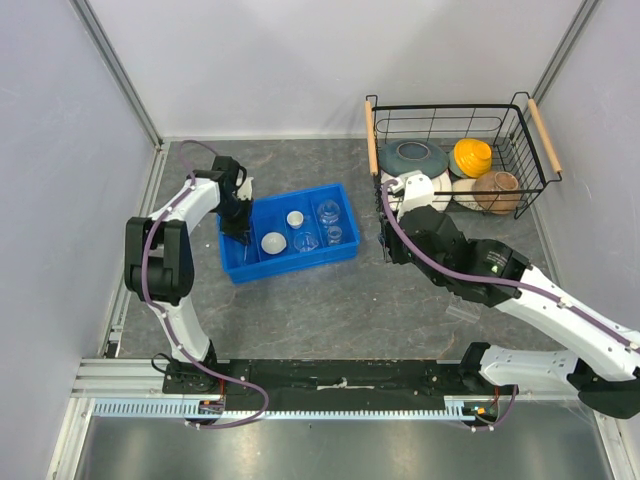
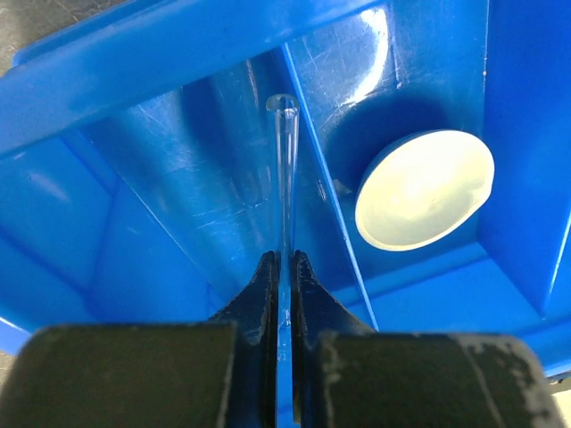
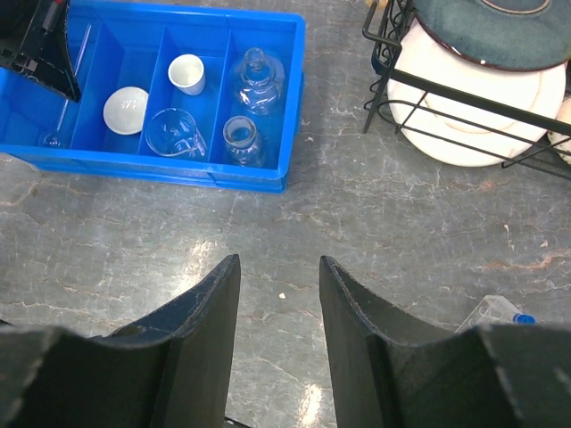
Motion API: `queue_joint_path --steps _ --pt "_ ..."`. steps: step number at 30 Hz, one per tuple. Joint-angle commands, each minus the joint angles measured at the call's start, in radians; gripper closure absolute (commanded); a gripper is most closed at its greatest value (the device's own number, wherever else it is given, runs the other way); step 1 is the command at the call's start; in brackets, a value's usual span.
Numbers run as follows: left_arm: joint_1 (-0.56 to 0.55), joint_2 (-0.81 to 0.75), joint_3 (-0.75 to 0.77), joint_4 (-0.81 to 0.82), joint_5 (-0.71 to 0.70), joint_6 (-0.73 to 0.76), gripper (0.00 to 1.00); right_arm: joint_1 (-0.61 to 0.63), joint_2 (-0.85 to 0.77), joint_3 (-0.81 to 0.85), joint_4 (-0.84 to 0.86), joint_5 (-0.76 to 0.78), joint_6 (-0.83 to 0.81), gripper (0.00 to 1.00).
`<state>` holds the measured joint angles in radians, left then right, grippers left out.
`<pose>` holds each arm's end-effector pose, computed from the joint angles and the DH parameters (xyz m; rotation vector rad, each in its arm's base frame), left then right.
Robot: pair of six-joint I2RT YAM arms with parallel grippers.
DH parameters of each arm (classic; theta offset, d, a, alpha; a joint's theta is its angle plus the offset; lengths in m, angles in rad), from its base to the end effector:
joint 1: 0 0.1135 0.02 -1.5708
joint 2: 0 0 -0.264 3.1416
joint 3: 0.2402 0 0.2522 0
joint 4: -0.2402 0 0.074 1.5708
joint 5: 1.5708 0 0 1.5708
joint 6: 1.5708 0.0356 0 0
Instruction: Organize the chemistry lab equipment
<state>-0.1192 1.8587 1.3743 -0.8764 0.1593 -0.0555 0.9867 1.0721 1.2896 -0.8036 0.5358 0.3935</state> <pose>0.3592 -0.0487 0.1989 0.1182 2.9330 -0.2604 0.1294 0.1628 0.3989 -0.3112 2.0538 0.2667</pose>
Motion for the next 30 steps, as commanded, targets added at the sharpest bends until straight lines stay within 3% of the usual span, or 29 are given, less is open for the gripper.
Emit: queue_joint_path --steps 1,8,12,30 --pt "0.004 0.030 -0.006 0.010 -0.020 -0.033 0.98 0.006 -0.026 -0.018 0.032 -0.002 0.005 0.52" --pt "0.004 0.042 -0.023 0.020 -0.056 -0.052 0.96 0.006 -0.035 -0.032 0.035 0.000 0.011 0.50" --pt "0.003 0.040 -0.027 0.027 -0.058 -0.058 0.89 0.006 -0.041 -0.039 0.037 0.003 0.011 0.49" --pt "-0.025 0.048 -0.027 0.036 -0.058 -0.053 0.78 0.006 -0.066 -0.061 0.038 0.004 0.016 0.47"
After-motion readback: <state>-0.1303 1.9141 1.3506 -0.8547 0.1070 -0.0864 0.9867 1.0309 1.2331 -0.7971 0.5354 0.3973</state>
